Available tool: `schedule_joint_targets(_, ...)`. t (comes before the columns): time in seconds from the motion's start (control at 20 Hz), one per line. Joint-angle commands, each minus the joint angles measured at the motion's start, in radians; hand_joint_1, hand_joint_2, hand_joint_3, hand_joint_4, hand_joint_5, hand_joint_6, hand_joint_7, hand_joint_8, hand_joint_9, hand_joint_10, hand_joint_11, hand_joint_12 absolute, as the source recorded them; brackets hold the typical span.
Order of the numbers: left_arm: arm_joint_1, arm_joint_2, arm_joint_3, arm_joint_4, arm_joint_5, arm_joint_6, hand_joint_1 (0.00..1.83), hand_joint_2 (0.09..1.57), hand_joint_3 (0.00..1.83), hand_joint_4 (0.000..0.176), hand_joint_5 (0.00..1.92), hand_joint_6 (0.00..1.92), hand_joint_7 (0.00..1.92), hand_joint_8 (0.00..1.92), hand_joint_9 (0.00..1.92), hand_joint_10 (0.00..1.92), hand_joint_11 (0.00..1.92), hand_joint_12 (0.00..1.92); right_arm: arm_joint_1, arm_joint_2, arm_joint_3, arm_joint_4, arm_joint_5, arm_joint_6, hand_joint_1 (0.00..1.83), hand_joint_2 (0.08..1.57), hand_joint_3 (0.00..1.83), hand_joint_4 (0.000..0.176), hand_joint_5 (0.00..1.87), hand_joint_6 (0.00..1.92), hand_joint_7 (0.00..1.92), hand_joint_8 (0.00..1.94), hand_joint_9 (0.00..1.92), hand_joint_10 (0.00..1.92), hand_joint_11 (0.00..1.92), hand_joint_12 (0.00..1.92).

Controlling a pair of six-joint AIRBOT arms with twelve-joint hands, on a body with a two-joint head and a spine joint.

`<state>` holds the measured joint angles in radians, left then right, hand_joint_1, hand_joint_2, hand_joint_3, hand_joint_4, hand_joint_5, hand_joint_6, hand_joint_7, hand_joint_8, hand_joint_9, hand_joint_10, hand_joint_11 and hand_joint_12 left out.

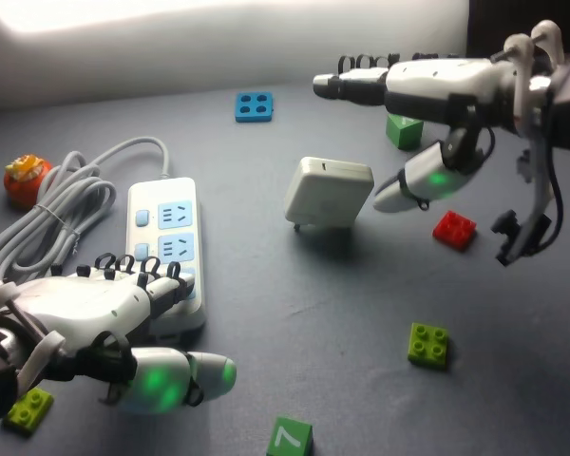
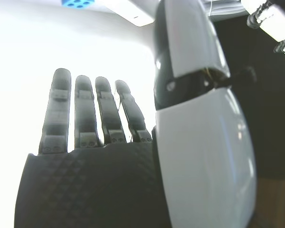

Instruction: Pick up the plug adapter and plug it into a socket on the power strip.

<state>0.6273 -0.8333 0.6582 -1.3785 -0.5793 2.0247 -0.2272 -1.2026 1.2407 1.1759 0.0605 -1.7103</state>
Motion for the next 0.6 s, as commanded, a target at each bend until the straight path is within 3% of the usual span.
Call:
schedule_joint_targets(0.0,-0.008,-0.002,0.003,0.027,-0.038,0.001,0.0,1.16,0.01,0.0,0.0,0.0,0.0,0.0,0.0,0.0,0.0,0.0,0.017,-0.006,0.015,0.033,0.052,-0.019,1.31,0.99,0.0,0.0,0.01,0.0,0.0,0.0,0.0,0.0,0.0,0.35)
schedule_joint_targets(0.3,-0.016,-0.017,0.033,0.015,-0.014,0.001,0.0,1.16,0.0,0.0,0.0,0.0,0.0,0.0,0.0,0.0,0.0,0.0,0.002,-0.128,0.136,0.204,0.05,-0.133,1.32,0.97,0.0,0.0,0.05,0.0,0.02,0.0,0.03,0.0,0.0,0.51)
schedule_joint_targets(0.45,-0.017,-0.018,0.037,-0.01,-0.006,0.015,0.0,1.17,0.01,0.0,0.0,0.0,0.0,0.0,0.0,0.0,0.0,0.0,-0.004,-0.154,0.152,0.268,0.062,-0.186,1.32,0.98,0.0,0.0,0.03,0.0,0.01,0.0,0.02,0.0,0.0,0.48)
schedule_joint_targets(0.55,-0.013,-0.018,0.037,-0.022,-0.003,0.017,0.0,1.16,0.0,0.0,0.0,0.0,0.0,0.0,0.0,0.0,0.0,0.0,-0.017,-0.168,0.153,0.354,0.08,-0.27,1.32,0.96,0.0,0.0,0.07,0.01,0.04,0.01,0.05,0.01,0.0,0.54)
